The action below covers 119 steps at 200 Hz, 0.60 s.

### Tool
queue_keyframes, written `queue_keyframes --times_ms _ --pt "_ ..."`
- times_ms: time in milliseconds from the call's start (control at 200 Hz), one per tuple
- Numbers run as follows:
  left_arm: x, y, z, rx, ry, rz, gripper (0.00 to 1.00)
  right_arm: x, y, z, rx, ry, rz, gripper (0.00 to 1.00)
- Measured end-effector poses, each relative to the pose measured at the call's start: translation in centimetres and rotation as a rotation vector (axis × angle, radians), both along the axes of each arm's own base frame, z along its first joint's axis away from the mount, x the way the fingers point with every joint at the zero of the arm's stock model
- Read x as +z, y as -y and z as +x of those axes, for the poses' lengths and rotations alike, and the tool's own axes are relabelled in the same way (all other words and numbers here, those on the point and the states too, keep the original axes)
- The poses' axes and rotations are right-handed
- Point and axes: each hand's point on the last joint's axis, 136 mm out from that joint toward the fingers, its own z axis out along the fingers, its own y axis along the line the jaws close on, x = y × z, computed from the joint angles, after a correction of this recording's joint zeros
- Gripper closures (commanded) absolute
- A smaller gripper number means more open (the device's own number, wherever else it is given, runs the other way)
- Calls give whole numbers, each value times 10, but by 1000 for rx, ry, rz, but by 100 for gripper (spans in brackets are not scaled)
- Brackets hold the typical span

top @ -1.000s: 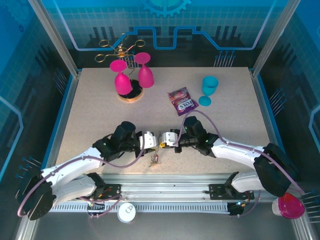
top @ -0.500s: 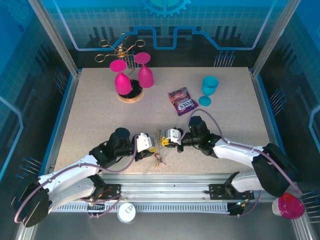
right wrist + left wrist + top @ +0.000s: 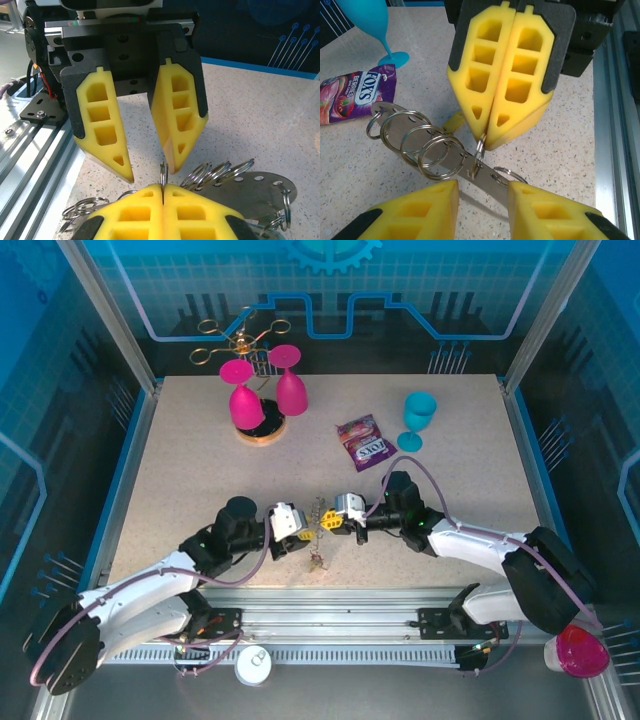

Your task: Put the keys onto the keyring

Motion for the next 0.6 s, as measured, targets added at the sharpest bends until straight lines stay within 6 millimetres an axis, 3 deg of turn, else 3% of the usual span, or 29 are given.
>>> queue_keyframes --times_ms 165,595 --pt "2 2 3 2 12 -18 69 2 -1 -2 12 -9 9 100" --pt "5 8 3 -13 6 -53 97 5 -1 -3 19 -11 22 100"
